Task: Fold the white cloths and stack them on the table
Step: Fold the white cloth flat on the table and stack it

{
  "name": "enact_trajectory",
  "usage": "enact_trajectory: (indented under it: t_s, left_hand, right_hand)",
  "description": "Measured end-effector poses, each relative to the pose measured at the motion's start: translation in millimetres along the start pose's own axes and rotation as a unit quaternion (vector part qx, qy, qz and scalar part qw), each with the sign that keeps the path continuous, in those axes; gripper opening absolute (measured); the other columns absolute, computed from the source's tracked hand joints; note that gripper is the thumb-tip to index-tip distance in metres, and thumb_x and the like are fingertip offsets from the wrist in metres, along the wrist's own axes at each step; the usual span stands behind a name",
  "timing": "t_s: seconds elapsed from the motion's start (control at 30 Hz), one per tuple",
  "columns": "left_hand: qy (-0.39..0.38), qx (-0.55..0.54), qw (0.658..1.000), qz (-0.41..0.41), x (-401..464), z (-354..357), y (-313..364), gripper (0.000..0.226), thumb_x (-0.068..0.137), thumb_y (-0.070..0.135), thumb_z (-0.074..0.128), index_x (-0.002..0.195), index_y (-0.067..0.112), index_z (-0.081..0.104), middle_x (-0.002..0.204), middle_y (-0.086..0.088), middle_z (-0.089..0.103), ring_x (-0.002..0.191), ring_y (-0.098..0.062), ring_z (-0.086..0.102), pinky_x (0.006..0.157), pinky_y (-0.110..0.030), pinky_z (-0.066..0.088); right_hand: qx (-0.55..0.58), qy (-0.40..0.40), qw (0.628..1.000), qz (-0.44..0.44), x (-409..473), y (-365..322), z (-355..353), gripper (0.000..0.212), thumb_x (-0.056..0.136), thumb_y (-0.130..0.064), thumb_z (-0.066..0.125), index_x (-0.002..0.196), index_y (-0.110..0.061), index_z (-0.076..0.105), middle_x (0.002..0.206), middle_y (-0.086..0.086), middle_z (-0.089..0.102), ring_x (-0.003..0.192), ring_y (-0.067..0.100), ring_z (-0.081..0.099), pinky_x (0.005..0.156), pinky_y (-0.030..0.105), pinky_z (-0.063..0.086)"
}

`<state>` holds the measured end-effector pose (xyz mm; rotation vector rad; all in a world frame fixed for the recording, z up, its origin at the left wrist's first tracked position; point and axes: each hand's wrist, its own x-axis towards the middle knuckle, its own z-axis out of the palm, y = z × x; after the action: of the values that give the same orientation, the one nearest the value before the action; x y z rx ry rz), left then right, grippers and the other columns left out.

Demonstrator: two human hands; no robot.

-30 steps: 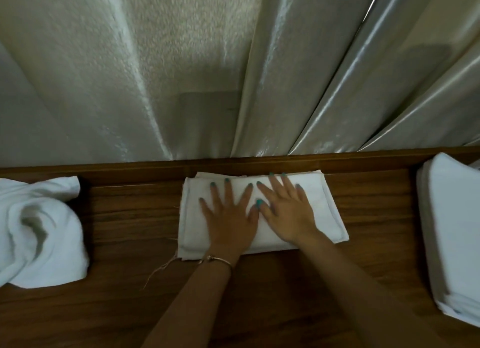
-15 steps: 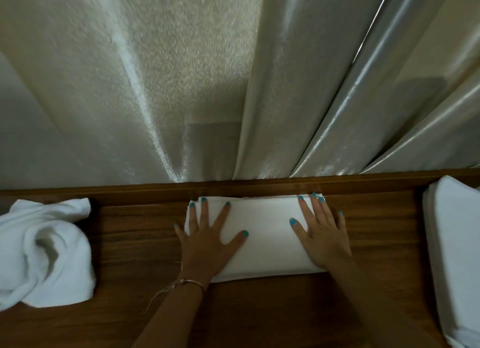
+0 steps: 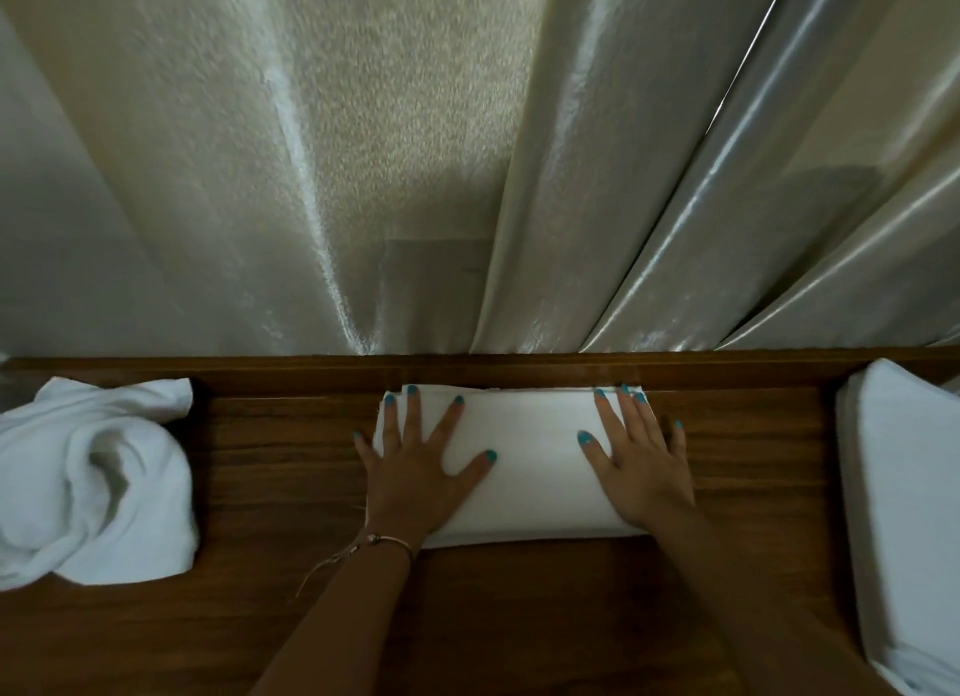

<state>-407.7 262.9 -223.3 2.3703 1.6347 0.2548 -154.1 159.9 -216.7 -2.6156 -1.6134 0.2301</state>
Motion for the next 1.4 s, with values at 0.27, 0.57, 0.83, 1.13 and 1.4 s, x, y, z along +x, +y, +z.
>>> enact_trajectory:
  t_s: [0.27, 0.57, 0.83, 1.13, 1.4]
  left_hand:
    - [-0.008, 0.011, 1.000, 0.002, 2, -1, -1, 0.077, 0.068, 0.094, 0.008, 0.135, 0.065, -0.016, 0.160, 0.003, -0.016, 0.146, -0.024, -0.019, 0.109, -0.067, -0.009]
    - [-0.107, 0.005, 0.994, 0.027, 4, -16, -6, 0.070, 0.076, 0.084, 0.004, 0.140, 0.059, -0.009, 0.158, 0.004, -0.023, 0.144, -0.024, -0.024, 0.109, -0.059, -0.017]
    - [0.094, 0.181, 0.979, 0.032, -24, -128, -140, 0.065, 0.094, 0.043, 0.043, 0.151, 0.028, 0.015, 0.160, -0.006, 0.018, 0.148, -0.025, 0.009, 0.120, -0.049, 0.006]
    - [0.174, -0.049, 0.975, -0.131, -46, -214, -264, 0.020, 0.092, 0.013, 0.044, 0.106, 0.013, 0.059, 0.105, -0.011, 0.068, 0.102, -0.033, 0.061, 0.090, -0.042, 0.044]
    - [0.174, -0.212, 0.961, 0.017, -90, -326, -195, 0.025, 0.096, 0.033, 0.048, 0.112, 0.023, 0.064, 0.102, 0.006, 0.066, 0.083, -0.002, 0.058, 0.074, -0.016, 0.041]
  right_hand:
    - [-0.009, -0.003, 1.000, 0.000, -1, -4, -6, 0.066, 0.084, -0.072, -0.006, 0.141, -0.047, -0.028, 0.160, -0.008, -0.018, 0.145, 0.011, -0.019, 0.118, 0.054, -0.004]
    - [-0.195, 0.020, 0.981, 0.008, -7, -26, -13, 0.066, 0.093, -0.058, -0.003, 0.151, -0.028, -0.014, 0.163, 0.001, -0.002, 0.149, 0.022, -0.004, 0.116, 0.051, -0.008]
    - [-0.271, 0.000, 0.955, -0.119, -43, -138, -54, 0.063, 0.098, -0.028, 0.024, 0.153, -0.012, -0.003, 0.162, 0.009, -0.001, 0.149, 0.025, -0.004, 0.118, 0.048, -0.003]
    - [0.043, -0.012, 0.957, -0.288, -78, -350, -100, 0.069, 0.094, -0.033, 0.049, 0.152, -0.029, 0.013, 0.161, 0.001, 0.016, 0.143, 0.023, 0.025, 0.113, 0.041, 0.028]
    - [0.265, -0.017, 0.915, -0.304, -137, -420, -233, 0.062, 0.082, -0.046, 0.068, 0.138, -0.039, 0.041, 0.135, -0.012, 0.053, 0.112, 0.006, 0.054, 0.098, 0.034, 0.047]
